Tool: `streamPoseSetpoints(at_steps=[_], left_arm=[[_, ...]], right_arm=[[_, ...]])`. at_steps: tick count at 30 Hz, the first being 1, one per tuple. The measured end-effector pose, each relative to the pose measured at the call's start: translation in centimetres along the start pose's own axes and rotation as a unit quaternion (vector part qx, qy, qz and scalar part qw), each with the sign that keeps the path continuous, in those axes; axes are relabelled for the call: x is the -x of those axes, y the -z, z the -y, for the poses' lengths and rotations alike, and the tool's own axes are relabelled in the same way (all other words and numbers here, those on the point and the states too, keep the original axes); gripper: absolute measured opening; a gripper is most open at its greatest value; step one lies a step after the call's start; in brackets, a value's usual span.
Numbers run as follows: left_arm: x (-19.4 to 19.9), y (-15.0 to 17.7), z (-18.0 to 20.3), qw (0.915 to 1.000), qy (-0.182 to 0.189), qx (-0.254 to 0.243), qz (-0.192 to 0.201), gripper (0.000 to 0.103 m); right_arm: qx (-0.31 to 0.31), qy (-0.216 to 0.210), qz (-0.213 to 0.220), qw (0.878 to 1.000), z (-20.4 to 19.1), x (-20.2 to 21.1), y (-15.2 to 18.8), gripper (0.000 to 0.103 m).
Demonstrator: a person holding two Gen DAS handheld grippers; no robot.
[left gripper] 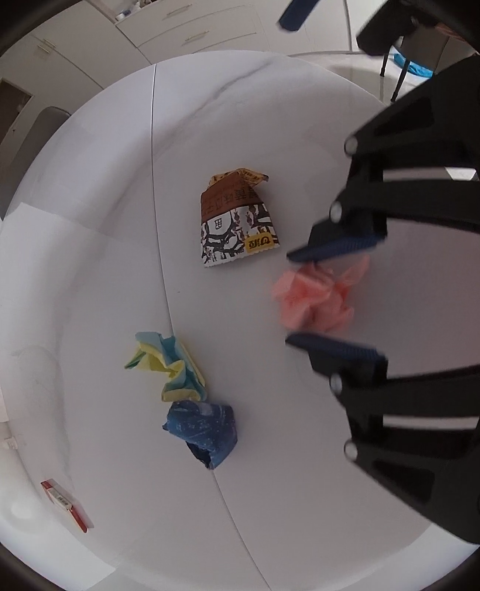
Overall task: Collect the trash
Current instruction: 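Grasp the pink tissue with the left gripper while the right gripper grasps the brown-yellow snack bag, then carry the pink tissue and snack bag over the white bin and release both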
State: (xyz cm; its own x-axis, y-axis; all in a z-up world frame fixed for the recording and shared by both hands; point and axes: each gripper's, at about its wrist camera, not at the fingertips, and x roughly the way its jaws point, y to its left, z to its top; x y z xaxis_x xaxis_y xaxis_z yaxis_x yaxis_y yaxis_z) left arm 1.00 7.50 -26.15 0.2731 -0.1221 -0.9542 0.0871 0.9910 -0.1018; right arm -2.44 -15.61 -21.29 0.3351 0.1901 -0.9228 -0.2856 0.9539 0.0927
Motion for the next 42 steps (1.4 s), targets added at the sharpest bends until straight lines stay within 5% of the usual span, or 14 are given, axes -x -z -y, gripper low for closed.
streamPoseSetpoints(at_steps=[3,9,16,20,27,32,37,42], left_arm=[[0.6,-0.2,-0.6,0.9999,0.009,0.003,-0.007,0.032],[5.1,0.1,-1.5,0.9996,0.014,-0.006,0.026,0.032],[9.5,1.3,-3.6,0.9980,0.024,0.027,0.051,0.032],[10.5,2.0,-4.1,0.9975,0.022,0.039,0.055,0.032],[10.6,1.9,-5.2,0.9972,0.013,0.052,0.051,0.032],[10.5,0.8,-3.9,0.9980,0.022,0.024,0.054,0.032],[10.5,-0.6,-1.1,0.9973,0.043,-0.021,0.056,0.032],[10.4,-1.4,4.2,0.9910,0.078,-0.095,0.053,0.032]], right_arm=[[0.074,-0.015,-0.019,0.997,-1.5,-1.6,-1.7,0.100],[0.256,-0.031,-0.030,0.966,-5.1,-5.0,-5.6,0.100],[0.412,-0.042,-0.101,0.905,-8.4,-9.6,-7.4,0.083],[0.439,-0.047,-0.130,0.888,-8.8,-11.0,-8.0,0.064],[0.418,-0.077,-0.144,0.893,-8.5,-11.2,-9.6,0.037],[0.336,-0.094,-0.125,0.929,-6.5,-9.9,-9.9,0.036],[0.133,-0.141,-0.044,0.980,-1.4,-5.6,-7.8,0.037],[-0.065,-0.127,0.029,0.989,5.3,0.2,0.3,0.037]])
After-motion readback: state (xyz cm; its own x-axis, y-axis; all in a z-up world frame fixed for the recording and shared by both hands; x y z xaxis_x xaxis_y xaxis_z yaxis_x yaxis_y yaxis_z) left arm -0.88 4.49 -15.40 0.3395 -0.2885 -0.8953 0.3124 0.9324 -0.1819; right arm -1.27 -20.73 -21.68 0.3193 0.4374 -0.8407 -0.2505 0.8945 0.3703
